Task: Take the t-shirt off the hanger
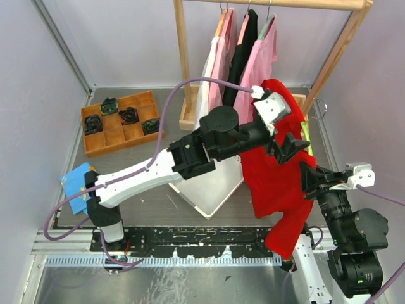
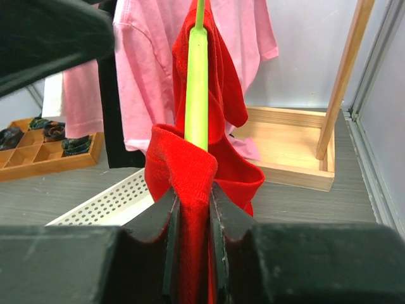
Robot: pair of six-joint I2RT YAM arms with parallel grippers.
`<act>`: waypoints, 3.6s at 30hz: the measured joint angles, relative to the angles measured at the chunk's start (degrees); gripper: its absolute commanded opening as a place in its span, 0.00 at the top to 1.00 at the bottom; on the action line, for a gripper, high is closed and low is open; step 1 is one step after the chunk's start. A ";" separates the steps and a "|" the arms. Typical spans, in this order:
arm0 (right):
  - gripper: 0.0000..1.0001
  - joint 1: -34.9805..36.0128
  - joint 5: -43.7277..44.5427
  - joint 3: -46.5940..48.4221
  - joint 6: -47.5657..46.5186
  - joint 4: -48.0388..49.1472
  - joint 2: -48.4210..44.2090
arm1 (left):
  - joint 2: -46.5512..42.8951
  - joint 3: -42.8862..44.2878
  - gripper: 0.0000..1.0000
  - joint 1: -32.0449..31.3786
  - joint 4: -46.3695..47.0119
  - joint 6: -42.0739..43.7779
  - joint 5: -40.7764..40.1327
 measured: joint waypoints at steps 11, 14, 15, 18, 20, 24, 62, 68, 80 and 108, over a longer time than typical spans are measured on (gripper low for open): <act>0.99 0.00 -2.03 0.04 -0.39 -0.81 0.22 | 9.68 8.09 0.11 0.00 0.11 2.47 2.19; 0.99 0.00 -2.51 0.15 -0.42 -0.96 0.22 | 9.84 8.24 0.22 0.00 0.09 2.95 2.10; 1.00 0.00 -2.71 0.26 -0.42 -1.05 0.22 | 9.84 8.26 0.27 0.00 0.13 3.19 2.05; 0.99 0.00 -3.08 0.55 -0.42 -1.33 0.22 | 9.84 8.26 0.45 0.00 0.11 3.82 1.84; 1.00 0.00 -3.17 0.66 -0.42 -1.49 0.22 | 9.84 8.26 0.57 0.00 0.11 4.26 1.42; 0.99 0.00 -3.32 1.46 -0.39 -2.29 0.22 | 9.84 8.24 0.80 0.33 0.55 5.35 0.22; 0.31 -0.02 -3.30 4.39 -1.01 -6.08 0.07 | 9.73 9.53 1.00 2.84 1.73 6.34 -14.16; 0.31 0.00 -2.69 3.02 -0.74 -7.85 -1.92 | 9.27 9.55 1.00 4.61 1.40 5.09 -14.47; 0.35 0.00 -1.14 0.98 -0.52 -10.21 -4.26 | 9.07 14.21 1.00 6.73 -2.14 2.78 -16.11; 0.94 0.00 -1.81 5.25 1.62 -13.46 -6.67 | 9.07 18.43 1.00 8.17 -4.68 0.44 -17.88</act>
